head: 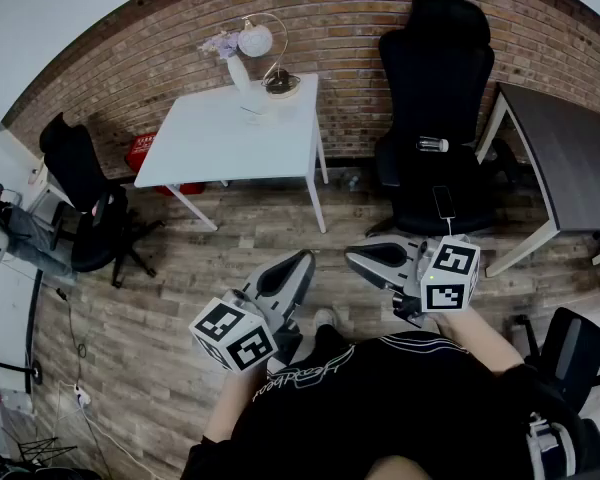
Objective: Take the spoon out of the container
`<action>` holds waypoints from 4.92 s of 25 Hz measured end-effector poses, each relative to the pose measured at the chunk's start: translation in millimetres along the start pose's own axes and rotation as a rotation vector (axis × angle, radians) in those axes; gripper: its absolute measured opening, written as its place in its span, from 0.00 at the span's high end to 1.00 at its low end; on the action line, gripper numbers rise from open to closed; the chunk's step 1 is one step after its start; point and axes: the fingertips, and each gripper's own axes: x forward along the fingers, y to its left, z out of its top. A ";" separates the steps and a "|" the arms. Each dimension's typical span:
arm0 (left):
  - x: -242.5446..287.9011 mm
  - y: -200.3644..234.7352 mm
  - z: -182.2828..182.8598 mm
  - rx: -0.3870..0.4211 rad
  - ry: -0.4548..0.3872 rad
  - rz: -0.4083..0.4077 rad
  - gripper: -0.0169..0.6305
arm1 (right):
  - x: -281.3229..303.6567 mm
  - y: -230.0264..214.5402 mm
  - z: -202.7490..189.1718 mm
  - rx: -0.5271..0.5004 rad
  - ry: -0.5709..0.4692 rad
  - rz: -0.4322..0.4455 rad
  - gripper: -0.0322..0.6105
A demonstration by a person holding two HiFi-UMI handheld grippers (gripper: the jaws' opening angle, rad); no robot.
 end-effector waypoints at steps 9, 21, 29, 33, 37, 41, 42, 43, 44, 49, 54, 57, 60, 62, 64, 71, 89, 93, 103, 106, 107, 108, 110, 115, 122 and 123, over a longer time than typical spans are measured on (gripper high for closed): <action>7.4 7.6 7.0 0.015 -0.003 0.003 0.97 | 4.9 -12.9 5.1 0.003 -0.017 0.006 0.95; 29.6 97.3 21.7 -0.021 -0.009 0.000 0.97 | 65.8 -80.0 12.9 0.055 -0.021 0.007 0.95; 54.0 216.9 70.7 -0.065 0.000 -0.008 0.97 | 153.4 -162.9 46.1 0.093 -0.018 -0.046 0.95; 67.8 287.2 104.7 -0.067 0.013 -0.020 0.96 | 204.8 -212.1 66.5 0.112 -0.022 -0.085 0.95; 81.9 349.9 133.1 -0.075 0.019 -0.049 0.96 | 250.6 -258.0 86.4 0.122 -0.040 -0.125 0.95; 94.7 397.2 150.4 -0.066 0.025 -0.065 0.96 | 282.0 -292.3 93.7 0.131 -0.043 -0.166 0.95; 98.1 407.4 151.3 -0.066 0.031 -0.067 0.96 | 286.9 -298.8 94.4 0.136 -0.047 -0.176 0.95; 101.7 416.6 151.2 -0.064 0.038 -0.070 0.96 | 291.0 -304.8 94.6 0.139 -0.050 -0.185 0.95; 105.6 424.8 150.1 -0.062 0.044 -0.074 0.96 | 294.3 -310.4 94.2 0.142 -0.051 -0.193 0.95; 126.9 454.9 135.5 -0.071 0.079 -0.062 0.96 | 297.7 -335.9 90.9 0.159 -0.052 -0.224 0.95; 153.2 494.5 126.0 -0.077 0.109 0.019 0.91 | 297.2 -370.2 91.5 0.182 -0.055 -0.234 0.95; 172.1 520.9 123.3 -0.090 0.128 0.074 0.84 | 296.1 -399.0 92.9 0.206 -0.054 -0.237 0.95; 190.1 546.0 122.1 -0.095 0.146 0.119 0.79 | 296.2 -427.0 99.4 0.223 -0.057 -0.238 0.95; 202.7 562.2 120.1 -0.095 0.163 0.140 0.74 | 297.8 -444.8 102.8 0.234 -0.052 -0.236 0.95; 214.6 580.8 116.8 -0.104 0.174 0.171 0.72 | 299.2 -462.1 104.1 0.246 -0.042 -0.234 0.95; 244.2 645.7 86.8 -0.212 0.212 0.290 0.71 | 300.7 -514.1 106.0 0.291 -0.017 -0.243 0.95; 284.3 704.1 49.4 -0.331 0.230 0.344 0.83 | 305.6 -568.4 95.9 0.349 0.030 -0.264 0.95; 286.8 704.6 49.2 -0.317 0.222 0.350 0.91 | 304.9 -571.6 94.3 0.353 0.032 -0.268 0.95; 288.6 704.8 51.0 -0.314 0.211 0.352 0.96 | 305.9 -572.2 89.1 0.362 0.037 -0.272 0.95; 288.8 702.3 53.4 -0.302 0.207 0.349 0.96 | 305.6 -570.3 88.3 0.362 0.037 -0.275 0.95; 288.6 701.7 54.7 -0.297 0.206 0.349 0.96 | 305.2 -569.7 88.2 0.363 0.036 -0.277 0.95; 288.2 701.3 56.1 -0.292 0.204 0.349 0.96 | 304.7 -568.9 88.5 0.363 0.034 -0.279 0.95; 287.1 700.3 58.7 -0.285 0.202 0.351 0.96 | 303.9 -566.8 89.4 0.361 0.030 -0.281 0.95; 283.0 697.1 70.2 -0.267 0.181 0.352 0.96 | 303.3 -557.2 91.0 0.350 0.027 -0.279 0.95; 266.6 685.7 96.1 -0.233 0.127 0.352 0.96 | 304.0 -530.8 90.3 0.338 0.022 -0.260 0.95; 262.9 682.8 100.5 -0.230 0.117 0.349 0.96 | 304.7 -526.4 90.4 0.335 0.020 -0.259 0.95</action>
